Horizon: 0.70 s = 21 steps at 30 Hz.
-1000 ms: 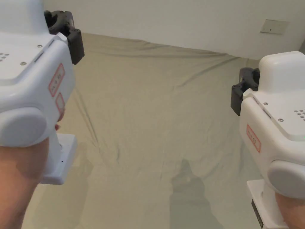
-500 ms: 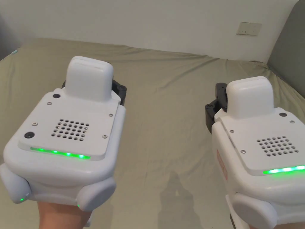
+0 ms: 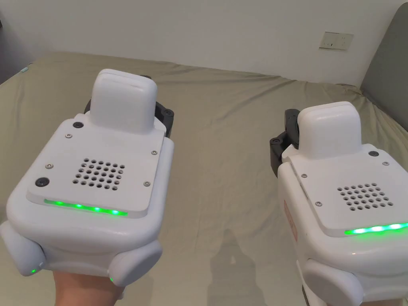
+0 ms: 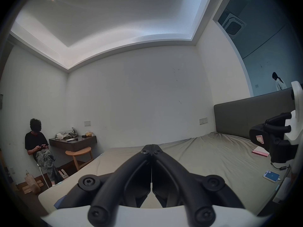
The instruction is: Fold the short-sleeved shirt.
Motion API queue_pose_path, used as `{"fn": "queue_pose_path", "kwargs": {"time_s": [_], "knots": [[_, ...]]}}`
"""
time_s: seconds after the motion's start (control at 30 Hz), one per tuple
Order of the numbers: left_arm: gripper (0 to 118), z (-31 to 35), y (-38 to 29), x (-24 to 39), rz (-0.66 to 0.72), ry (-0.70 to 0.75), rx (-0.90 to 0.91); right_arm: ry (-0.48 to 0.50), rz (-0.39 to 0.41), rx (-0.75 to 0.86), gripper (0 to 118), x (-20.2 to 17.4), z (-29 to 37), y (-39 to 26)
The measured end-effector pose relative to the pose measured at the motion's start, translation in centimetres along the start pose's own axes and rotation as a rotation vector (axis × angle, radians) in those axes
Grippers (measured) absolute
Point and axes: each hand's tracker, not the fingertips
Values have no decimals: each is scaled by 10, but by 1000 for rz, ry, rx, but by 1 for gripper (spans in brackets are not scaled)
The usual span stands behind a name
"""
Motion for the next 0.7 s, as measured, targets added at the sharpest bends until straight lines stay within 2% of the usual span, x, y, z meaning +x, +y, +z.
{"fn": "queue_pose_path", "kwargs": {"time_s": [0.7], "knots": [[0, 0, -3, 4, -13, 1, -15, -7, -35, 1, 2, 3, 2, -5]]}}
